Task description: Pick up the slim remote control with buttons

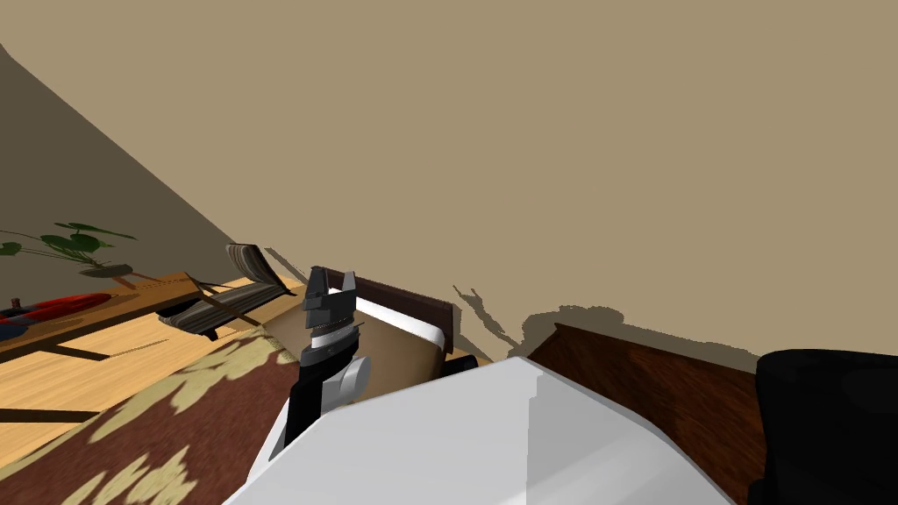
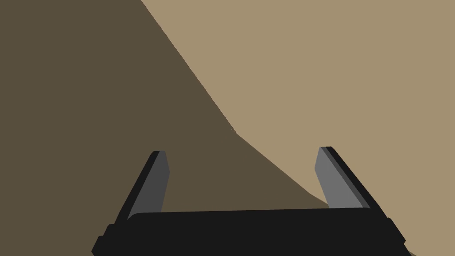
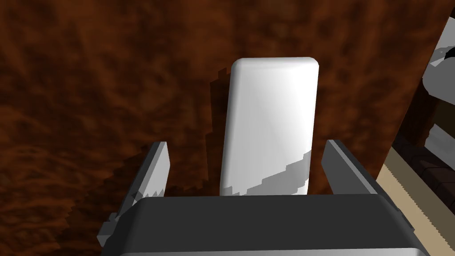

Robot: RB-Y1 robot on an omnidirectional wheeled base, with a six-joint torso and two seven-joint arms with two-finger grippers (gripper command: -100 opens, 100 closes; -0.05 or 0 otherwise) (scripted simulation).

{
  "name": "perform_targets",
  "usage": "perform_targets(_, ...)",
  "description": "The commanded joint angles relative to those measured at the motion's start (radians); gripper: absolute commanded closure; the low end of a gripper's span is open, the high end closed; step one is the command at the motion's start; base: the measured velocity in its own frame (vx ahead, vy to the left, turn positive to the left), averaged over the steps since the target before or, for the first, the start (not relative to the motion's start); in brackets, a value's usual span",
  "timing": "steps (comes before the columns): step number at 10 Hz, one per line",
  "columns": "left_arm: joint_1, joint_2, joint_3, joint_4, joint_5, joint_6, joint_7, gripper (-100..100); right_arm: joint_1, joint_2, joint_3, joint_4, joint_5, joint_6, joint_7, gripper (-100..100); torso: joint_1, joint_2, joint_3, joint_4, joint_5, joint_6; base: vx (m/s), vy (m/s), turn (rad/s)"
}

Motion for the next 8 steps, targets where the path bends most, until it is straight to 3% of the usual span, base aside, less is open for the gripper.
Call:
perform_targets(1,0.000,0.000,0.000,0.000,0.000,0.000,0.000,0,0.000,0.000,0.000,0.000,0.000,0.000,0.000,0,0.000,0.000,0.000,0.000,0.000,0.000,0.016,-0.014,0.005)
perform_targets(2,0.000,0.000,0.000,0.000,0.000,0.000,0.000,0,-0.033,0.004,0.020,0.023,0.000,-0.001,0.003,-100,0.004,0.005,0.003,0.001,0.001,0.000,-0.003,-0.013,0.017)
perform_targets(8,0.000,0.000,0.000,0.000,0.000,0.000,0.000,0,-0.164,0.021,0.100,0.116,0.001,-0.003,0.017,-100,-0.006,0.018,0.013,0.009,-0.008,0.001,-0.027,-0.018,0.014)
